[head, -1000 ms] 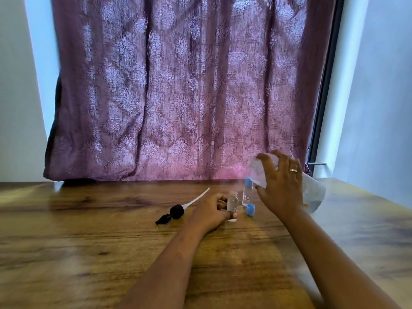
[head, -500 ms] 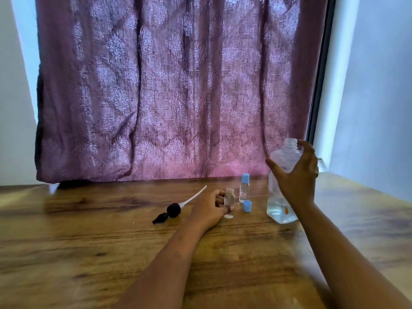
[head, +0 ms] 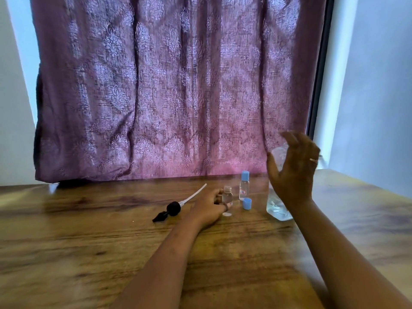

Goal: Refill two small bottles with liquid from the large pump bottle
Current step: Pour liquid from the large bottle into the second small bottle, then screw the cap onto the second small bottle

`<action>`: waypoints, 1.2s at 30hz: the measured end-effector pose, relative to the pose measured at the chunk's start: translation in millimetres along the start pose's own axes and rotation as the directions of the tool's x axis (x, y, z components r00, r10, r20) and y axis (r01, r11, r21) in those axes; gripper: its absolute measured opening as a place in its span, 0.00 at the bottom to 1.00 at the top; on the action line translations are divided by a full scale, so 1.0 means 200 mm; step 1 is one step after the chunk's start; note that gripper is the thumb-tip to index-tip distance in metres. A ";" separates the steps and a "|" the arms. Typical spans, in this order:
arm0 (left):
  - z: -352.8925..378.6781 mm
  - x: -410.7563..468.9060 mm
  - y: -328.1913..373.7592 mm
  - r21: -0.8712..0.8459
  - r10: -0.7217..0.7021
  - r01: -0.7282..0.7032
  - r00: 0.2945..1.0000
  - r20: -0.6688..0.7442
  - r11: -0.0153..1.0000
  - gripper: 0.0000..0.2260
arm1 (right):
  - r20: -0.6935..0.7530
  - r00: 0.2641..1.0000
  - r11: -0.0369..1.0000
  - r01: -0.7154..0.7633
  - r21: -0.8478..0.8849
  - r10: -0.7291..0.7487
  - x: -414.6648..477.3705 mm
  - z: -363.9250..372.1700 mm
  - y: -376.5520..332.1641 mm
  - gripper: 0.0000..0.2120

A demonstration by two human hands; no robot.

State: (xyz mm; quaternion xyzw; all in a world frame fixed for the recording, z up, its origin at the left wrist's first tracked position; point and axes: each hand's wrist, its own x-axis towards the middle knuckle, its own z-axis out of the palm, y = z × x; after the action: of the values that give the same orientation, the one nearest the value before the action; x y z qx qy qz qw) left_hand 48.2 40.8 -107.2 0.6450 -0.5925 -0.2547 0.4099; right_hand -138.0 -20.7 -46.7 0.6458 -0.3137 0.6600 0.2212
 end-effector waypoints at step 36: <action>0.01 -0.01 0.00 0.116 0.127 -0.121 0.991 -0.048 0.986 0.14 | 0.848 0.526 0.629 -0.680 0.377 0.061 -0.15 0.14 -0.11 0.08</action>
State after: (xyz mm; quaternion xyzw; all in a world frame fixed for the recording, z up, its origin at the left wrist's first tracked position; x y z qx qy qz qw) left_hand 46.2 42.8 -107.4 0.6358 -0.6334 -0.1768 0.4042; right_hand -100.2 -22.0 -74.9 0.8024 -0.2551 0.4140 -0.3460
